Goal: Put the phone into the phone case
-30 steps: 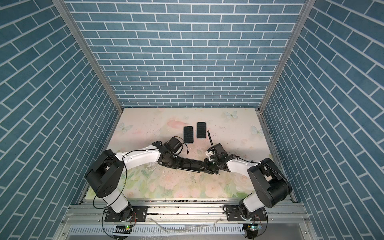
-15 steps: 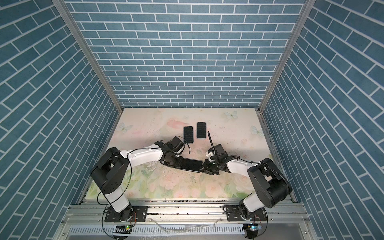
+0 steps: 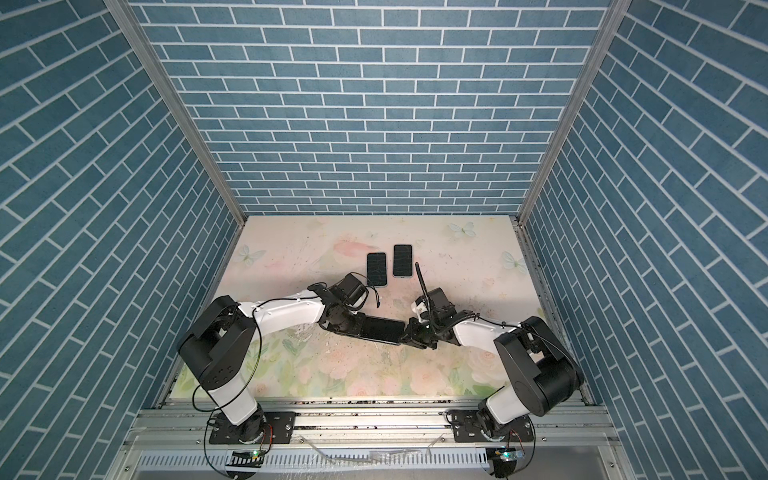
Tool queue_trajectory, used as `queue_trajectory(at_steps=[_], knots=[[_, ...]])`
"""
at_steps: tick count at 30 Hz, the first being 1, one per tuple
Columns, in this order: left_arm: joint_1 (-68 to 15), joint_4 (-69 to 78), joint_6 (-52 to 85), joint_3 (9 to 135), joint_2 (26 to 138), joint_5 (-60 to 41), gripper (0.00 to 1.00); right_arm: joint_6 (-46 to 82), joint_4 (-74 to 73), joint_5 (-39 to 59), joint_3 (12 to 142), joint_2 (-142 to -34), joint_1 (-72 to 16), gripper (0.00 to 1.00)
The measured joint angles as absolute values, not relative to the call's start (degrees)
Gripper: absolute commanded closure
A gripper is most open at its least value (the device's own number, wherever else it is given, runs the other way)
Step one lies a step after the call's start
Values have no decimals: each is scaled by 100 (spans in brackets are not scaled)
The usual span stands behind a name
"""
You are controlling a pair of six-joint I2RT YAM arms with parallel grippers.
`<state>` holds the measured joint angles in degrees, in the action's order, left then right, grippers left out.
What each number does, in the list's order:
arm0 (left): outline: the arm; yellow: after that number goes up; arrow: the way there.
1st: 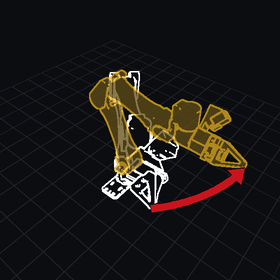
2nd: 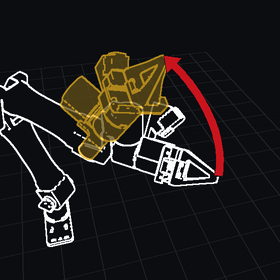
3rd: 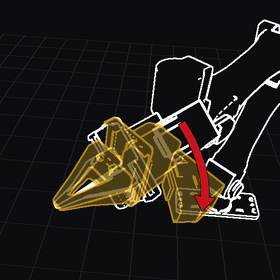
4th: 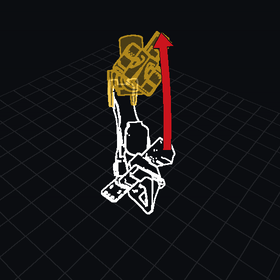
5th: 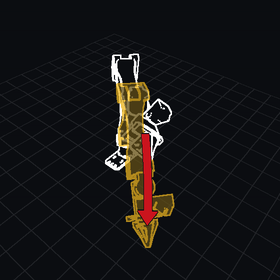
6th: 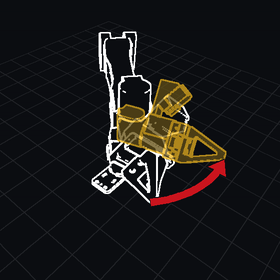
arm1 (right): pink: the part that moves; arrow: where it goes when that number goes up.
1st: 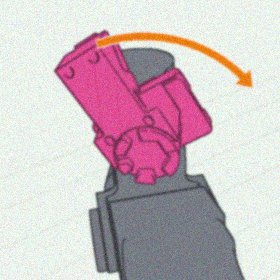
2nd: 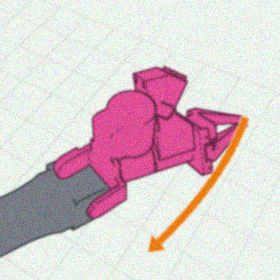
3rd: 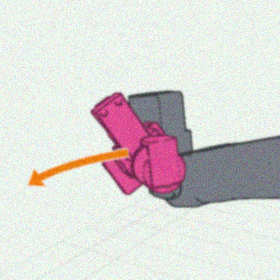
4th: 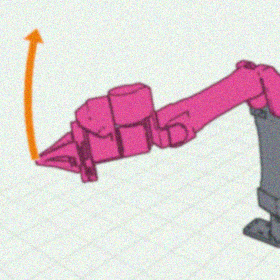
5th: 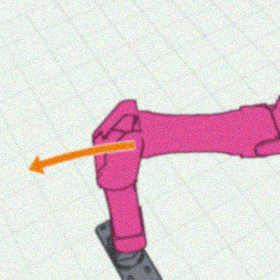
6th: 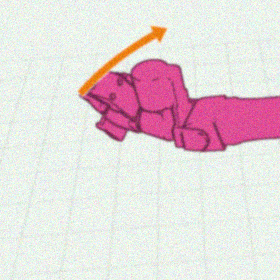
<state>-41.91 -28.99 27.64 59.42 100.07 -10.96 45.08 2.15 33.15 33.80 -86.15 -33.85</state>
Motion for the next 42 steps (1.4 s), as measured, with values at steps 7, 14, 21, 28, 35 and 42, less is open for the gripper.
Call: queue_trajectory(at_steps=[7,14,21,28,35,42], knots=[[-4187,-2853,2768,5896,9974,-1098,74,4678,161,3183,3380,-8626,-3463,89],[-4150,-2904,2766,5878,9959,-1070,74,4836,62,3017,3382,-8635,-3590,92],[-4121,-2958,2768,5863,9931,-1004,74,4921,38,2923,3437,-8678,-3658,93],[-4108,-2961,2768,5811,9885,-934,74,4934,-23,2755,3450,-8733,-3743,95],[-4101,-2923,2768,5765,9856,-915,74,4952,-43,2670,3452,-8724,-3771,96],[-4073,-2976,2768,5741,9817,-766,74,4956,106,2165,3699,-8823,-4125,96]])
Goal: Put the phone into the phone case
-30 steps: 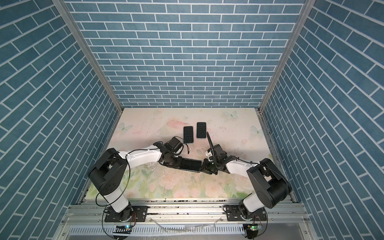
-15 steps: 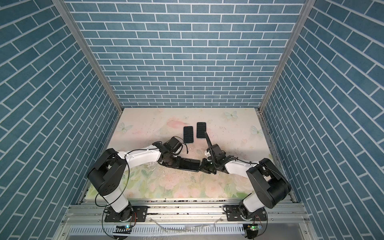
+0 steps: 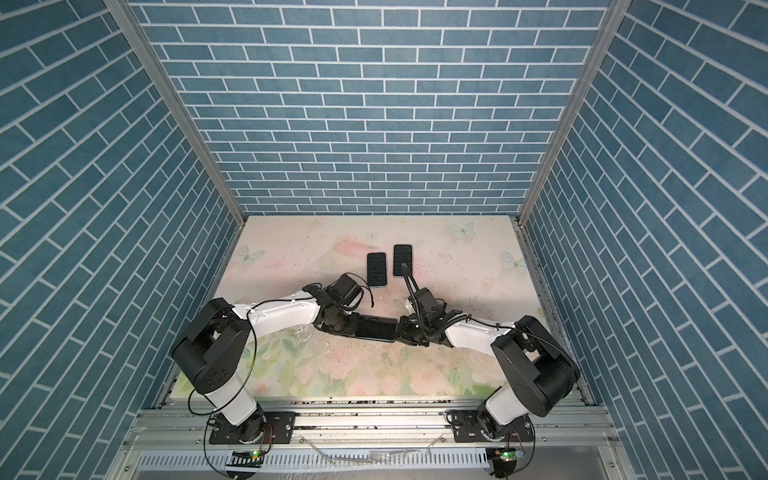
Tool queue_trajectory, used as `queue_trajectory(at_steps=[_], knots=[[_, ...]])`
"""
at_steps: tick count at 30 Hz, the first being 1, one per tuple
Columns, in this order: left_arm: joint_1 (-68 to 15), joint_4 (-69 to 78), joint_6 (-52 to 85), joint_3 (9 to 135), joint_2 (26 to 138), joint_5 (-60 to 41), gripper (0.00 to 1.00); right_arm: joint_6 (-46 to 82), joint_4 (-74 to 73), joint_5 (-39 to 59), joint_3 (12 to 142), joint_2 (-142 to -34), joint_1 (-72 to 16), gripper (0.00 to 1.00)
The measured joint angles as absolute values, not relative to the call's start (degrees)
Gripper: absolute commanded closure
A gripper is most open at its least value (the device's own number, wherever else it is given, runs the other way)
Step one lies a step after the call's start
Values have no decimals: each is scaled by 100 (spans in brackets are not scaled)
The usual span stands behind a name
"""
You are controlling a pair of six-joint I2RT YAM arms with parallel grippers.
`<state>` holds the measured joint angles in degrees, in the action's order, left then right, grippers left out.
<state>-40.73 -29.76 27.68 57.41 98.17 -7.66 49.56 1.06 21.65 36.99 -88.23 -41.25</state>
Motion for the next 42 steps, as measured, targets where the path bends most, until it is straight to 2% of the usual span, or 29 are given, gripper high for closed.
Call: queue_trajectory(at_steps=[8,22,34,36,39,40,41,42], knots=[[-4062,-2991,2768,5721,9786,-683,74,4976,176,1761,3815,-8866,-4353,95],[-4062,-2867,2768,5614,9717,-687,74,5183,482,285,4252,-9078,-4880,93],[-4062,-2788,2768,5542,9655,-698,74,5186,563,-115,4381,-9041,-5006,86],[-4064,-2773,2762,5533,9642,-773,74,5096,709,-128,4348,-8921,-5074,78],[-4139,-2622,2751,5520,9642,-1122,74,4816,1315,-231,4226,-8471,-5214,43],[-4171,-2571,2744,5520,9642,-1225,74,4746,1529,-303,4217,-8252,-5251,27],[-4195,-2532,2740,5520,9642,-1308,74,4678,1691,-412,4219,-8003,-5277,4],[-4206,-2504,2740,5520,9642,-1361,74,4611,1815,-541,4224,-7743,-5282,2]])
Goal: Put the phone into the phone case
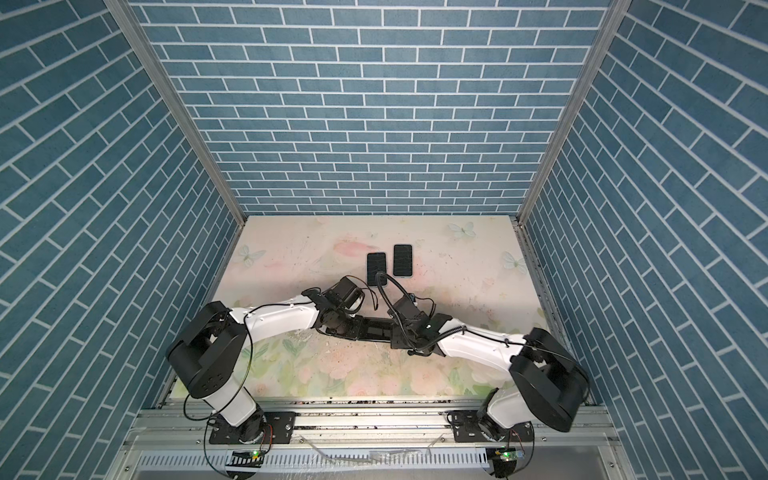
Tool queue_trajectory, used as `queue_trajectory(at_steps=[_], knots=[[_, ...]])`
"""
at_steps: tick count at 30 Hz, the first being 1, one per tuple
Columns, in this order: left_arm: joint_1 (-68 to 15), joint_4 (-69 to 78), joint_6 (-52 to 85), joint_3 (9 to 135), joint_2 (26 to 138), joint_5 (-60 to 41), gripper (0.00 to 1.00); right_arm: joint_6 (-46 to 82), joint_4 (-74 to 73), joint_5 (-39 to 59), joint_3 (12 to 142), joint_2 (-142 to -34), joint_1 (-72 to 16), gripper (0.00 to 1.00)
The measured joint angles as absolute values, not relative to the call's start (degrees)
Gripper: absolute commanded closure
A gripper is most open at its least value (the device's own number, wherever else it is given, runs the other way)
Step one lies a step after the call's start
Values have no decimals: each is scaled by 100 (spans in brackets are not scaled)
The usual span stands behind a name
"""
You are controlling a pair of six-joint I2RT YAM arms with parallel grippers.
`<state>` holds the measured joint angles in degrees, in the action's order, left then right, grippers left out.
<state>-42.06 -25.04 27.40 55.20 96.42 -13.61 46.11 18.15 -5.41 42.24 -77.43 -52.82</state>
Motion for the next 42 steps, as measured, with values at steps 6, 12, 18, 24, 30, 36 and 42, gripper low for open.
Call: queue_trajectory(at_steps=[6,12,18,24,30,36,42], knots=[[-4235,-2217,2751,5518,9642,-1706,74,4307,2346,-1315,4228,-6377,-5205,1],[-4383,-2128,2759,5642,9642,-1820,74,4392,2600,-1258,3979,-5725,-4657,2],[-4451,-2198,2749,5841,9644,-1739,74,4622,2862,-775,3535,-5601,-4379,12],[-4390,-2475,2689,5839,9642,-1605,74,4600,3221,-309,3691,-6042,-4370,12],[-4167,-2637,2543,5819,9629,-1588,73,4311,3647,-189,4353,-6840,-4364,15],[-4014,-2567,2506,5815,9524,-1549,73,3819,3789,115,5205,-7570,-4351,38],[-4014,-2309,2646,5736,9653,-1566,73,3551,3782,681,5439,-8322,-4344,49]])
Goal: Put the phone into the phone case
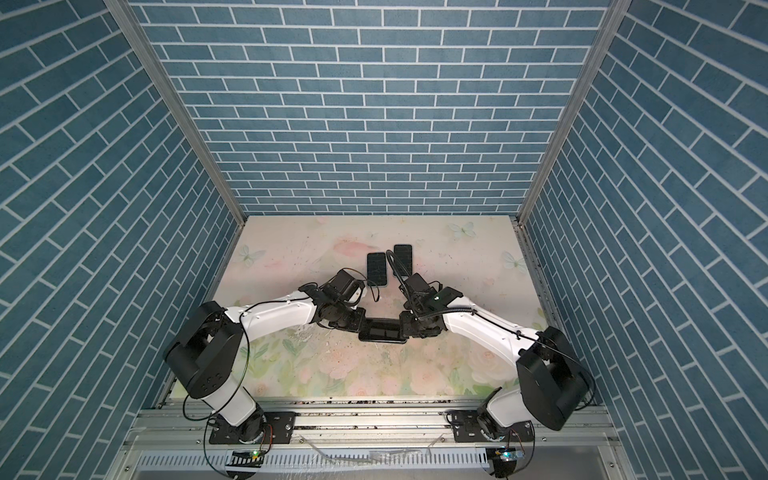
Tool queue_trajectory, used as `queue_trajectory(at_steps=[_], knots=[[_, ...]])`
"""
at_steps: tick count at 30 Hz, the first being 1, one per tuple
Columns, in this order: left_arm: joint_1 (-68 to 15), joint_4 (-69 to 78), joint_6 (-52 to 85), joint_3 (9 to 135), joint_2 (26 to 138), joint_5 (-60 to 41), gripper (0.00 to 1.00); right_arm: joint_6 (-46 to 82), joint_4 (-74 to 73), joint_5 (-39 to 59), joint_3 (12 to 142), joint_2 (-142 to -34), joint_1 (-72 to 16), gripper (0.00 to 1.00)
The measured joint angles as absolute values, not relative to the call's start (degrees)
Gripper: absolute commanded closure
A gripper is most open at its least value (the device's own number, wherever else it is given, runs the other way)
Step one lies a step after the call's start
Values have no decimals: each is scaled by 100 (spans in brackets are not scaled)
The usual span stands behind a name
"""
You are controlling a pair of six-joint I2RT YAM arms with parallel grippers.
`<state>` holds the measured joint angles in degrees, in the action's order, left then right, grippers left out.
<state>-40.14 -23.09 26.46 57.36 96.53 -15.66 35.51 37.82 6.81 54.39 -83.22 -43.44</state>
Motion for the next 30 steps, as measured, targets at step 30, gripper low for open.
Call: queue_trajectory(at_steps=[30], knots=[[-4014,-2615,2565,5782,9977,-1511,73,3621,3103,1162,5229,-8991,-4191,86]])
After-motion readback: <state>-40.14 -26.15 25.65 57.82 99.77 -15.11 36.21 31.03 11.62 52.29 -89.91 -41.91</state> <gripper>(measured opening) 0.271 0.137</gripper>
